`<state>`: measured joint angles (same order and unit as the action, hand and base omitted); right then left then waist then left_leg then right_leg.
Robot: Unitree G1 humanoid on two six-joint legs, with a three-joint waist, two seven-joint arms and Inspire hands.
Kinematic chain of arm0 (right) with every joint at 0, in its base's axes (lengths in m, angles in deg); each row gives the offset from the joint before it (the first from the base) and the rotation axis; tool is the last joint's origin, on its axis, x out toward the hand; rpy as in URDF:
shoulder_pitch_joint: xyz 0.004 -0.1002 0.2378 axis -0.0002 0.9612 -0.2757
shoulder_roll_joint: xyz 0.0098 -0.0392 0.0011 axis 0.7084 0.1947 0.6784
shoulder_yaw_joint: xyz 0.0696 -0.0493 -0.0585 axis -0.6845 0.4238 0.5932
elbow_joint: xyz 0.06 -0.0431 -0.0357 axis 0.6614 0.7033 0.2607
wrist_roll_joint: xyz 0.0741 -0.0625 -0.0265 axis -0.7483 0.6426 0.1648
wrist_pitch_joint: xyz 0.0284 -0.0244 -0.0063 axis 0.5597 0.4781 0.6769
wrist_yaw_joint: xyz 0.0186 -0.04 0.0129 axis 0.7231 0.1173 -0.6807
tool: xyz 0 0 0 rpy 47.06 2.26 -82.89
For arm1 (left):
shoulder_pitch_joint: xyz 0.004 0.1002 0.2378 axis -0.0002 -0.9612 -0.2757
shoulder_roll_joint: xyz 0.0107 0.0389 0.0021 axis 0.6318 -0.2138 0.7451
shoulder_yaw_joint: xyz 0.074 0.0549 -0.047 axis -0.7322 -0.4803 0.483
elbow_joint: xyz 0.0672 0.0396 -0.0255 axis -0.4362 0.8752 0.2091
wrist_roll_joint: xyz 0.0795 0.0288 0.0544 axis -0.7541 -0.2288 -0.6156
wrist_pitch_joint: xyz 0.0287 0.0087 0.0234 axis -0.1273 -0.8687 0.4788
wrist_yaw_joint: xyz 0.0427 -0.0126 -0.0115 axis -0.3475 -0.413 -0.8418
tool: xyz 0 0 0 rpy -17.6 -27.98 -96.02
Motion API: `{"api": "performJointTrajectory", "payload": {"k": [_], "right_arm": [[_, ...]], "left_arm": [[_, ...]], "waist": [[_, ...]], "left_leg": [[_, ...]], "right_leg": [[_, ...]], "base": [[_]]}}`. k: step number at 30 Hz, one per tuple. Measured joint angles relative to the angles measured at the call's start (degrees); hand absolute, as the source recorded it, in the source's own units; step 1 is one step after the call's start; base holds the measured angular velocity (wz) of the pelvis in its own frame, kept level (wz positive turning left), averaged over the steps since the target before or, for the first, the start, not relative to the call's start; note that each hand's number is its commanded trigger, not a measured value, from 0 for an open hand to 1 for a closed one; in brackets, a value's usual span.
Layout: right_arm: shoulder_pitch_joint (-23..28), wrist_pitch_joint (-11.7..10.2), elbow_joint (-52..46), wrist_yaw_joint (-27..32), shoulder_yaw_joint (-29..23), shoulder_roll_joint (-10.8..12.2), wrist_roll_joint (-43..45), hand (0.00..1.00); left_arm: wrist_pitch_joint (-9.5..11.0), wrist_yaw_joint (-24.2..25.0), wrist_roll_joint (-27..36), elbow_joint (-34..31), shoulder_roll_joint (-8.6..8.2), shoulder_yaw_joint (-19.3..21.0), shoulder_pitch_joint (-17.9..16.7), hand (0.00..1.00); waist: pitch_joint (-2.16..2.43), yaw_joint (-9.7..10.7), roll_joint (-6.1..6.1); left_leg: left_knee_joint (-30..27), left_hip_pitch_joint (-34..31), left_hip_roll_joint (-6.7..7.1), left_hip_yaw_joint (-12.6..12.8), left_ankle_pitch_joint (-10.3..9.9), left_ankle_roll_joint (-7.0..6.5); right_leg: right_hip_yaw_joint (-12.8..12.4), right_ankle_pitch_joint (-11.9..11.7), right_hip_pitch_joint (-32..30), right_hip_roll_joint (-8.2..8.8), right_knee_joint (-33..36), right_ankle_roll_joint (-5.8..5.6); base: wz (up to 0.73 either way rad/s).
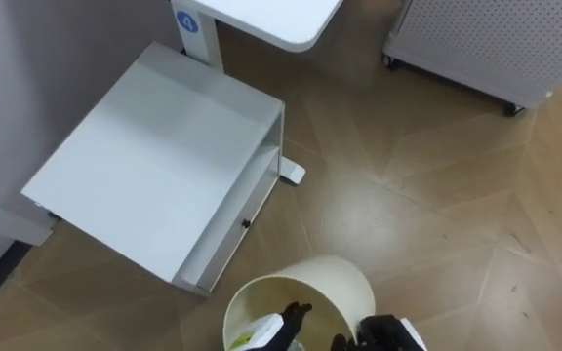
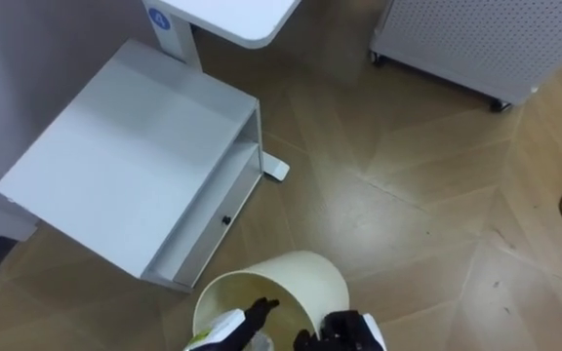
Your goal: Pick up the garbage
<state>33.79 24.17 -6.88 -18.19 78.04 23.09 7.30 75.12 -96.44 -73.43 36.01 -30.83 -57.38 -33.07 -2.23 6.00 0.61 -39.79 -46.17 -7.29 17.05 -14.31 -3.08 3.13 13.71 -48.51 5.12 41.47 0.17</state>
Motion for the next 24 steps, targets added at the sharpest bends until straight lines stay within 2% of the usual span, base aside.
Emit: {"api": "performJointTrajectory", "payload": {"k": [7,14,16,20,24], "right_arm": [[0.05,0.74,2.80,-0.72,0.30,-0.24,-1.68,1.00],[1.22,0.52,5.10,-2.73,-1.28,-0.74,-4.51,1.00],[1.55,-0.08,6.83,-3.69,-3.01,-0.78,-4.51,1.00],[1.82,-0.10,8.83,-5.18,-3.89,-1.76,-4.28,1.00],[2.88,-0.11,9.38,-5.93,-8.43,-2.46,-3.62,1.00]], "left_arm": [[-0.44,0.19,-0.01,0.00,1.82,-0.01,-1.82,0.00],[-0.27,0.32,-0.24,-0.39,2.21,0.58,-2.80,0.00],[0.01,0.39,-0.23,-2.61,3.05,1.21,-3.30,0.00],[1.03,0.34,-0.27,-6.19,3.66,4.10,-3.61,0.00],[2.31,0.07,-0.43,-12.90,4.50,7.31,-3.95,0.00]], "waist": [[-0.02,0.12,0.03],[-0.12,0.16,0.15],[-0.19,0.21,0.15],[-0.23,0.16,-0.02],[-0.28,0.13,-0.44]], "left_leg": [[1.02,3.60,0.09,-0.06,-0.02,0.02],[3.84,9.40,0.31,-0.08,0.00,0.04],[5.04,11.55,0.97,-0.19,-0.01,0.02],[7.62,15.94,1.10,0.08,-0.04,-0.02],[10.00,20.23,1.47,0.05,-0.09,-0.10]], "right_leg": [[0.14,-0.20,3.82,-0.05,-1.29,-0.18],[0.55,-0.90,10.29,-0.03,-5.22,-0.90],[0.27,-1.13,12.58,-0.03,-6.61,-1.31],[0.68,-1.91,17.41,-0.06,-10.32,-1.77],[1.56,-2.44,22.67,-0.02,-14.01,-2.24]], "base": [[0.00],[0.00],[0.00],[-0.04],[0.04]]}}
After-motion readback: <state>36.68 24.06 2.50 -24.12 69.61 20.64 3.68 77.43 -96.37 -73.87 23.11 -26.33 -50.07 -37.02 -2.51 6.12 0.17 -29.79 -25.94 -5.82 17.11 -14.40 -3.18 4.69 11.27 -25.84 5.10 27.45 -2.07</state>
